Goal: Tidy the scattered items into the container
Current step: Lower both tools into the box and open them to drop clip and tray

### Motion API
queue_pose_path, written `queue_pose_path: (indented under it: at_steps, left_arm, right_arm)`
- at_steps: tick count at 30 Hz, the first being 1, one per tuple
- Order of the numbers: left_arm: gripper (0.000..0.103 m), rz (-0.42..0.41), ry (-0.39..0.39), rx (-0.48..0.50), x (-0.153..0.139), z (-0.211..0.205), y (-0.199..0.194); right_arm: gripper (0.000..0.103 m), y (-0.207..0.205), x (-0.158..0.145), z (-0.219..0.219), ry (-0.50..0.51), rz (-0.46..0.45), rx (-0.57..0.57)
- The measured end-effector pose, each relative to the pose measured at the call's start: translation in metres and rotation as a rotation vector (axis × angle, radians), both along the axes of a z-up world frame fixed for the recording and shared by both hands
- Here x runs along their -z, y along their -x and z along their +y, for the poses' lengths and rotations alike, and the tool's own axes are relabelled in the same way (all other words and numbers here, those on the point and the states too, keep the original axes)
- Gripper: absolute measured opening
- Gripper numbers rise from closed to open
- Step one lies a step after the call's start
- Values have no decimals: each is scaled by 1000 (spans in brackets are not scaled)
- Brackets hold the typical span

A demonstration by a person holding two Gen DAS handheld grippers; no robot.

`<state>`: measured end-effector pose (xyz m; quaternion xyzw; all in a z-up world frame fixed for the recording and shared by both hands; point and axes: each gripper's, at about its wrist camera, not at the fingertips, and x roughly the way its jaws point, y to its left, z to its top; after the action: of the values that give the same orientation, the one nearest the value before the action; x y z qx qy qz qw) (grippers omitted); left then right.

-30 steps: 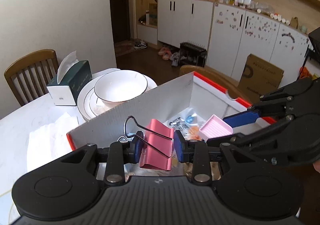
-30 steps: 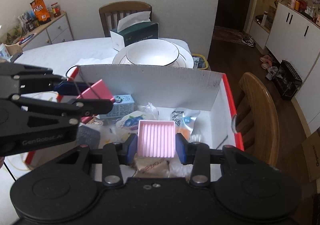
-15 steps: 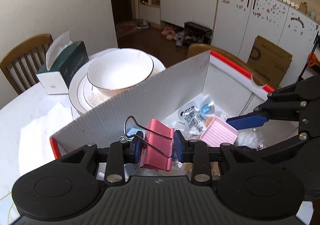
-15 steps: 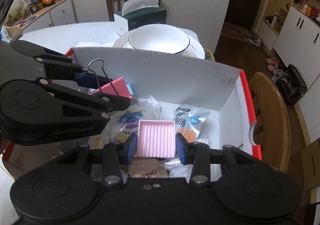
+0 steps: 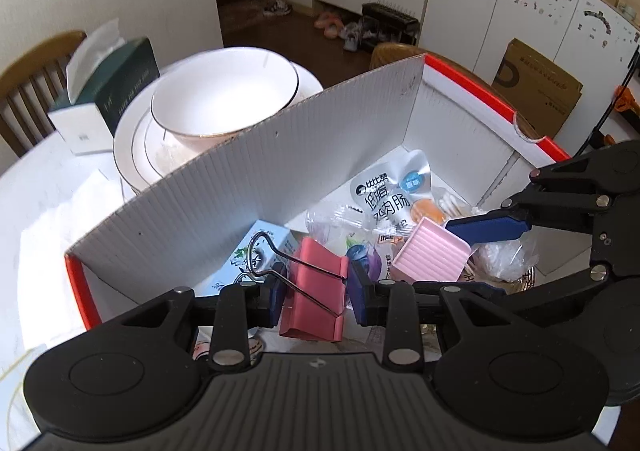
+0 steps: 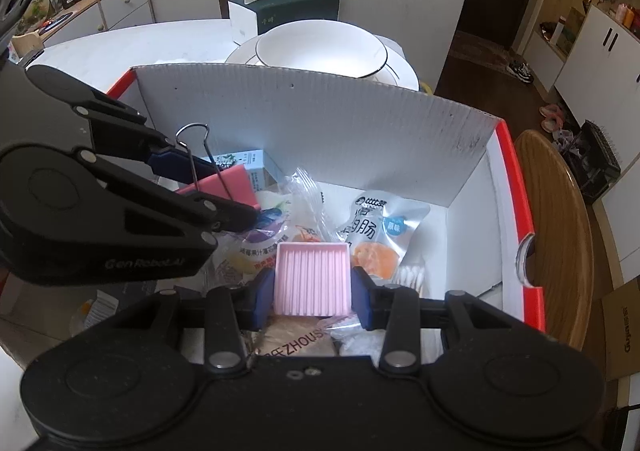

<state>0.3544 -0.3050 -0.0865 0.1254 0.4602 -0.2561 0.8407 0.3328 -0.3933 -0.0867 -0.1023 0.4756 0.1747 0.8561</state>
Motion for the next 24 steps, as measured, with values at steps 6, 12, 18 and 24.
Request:
queue_pose_path:
  at_steps: [6, 12, 18, 24]
  left_arm:
    - [32, 37, 14, -12, 2, 2, -6]
    - [32, 36, 24, -18, 1, 5, -4]
    - [39, 25, 52, -33, -5, 14, 4]
    - [49, -9, 72, -30, -15, 19, 15]
  right_arm:
    - [40, 0, 3, -1, 1, 11, 2]
    - [47, 2, 2, -2, -2, 7, 7]
    - [55, 8, -7, -8, -21, -3, 5]
    - [60, 17, -15, -12, -41, -13, 8]
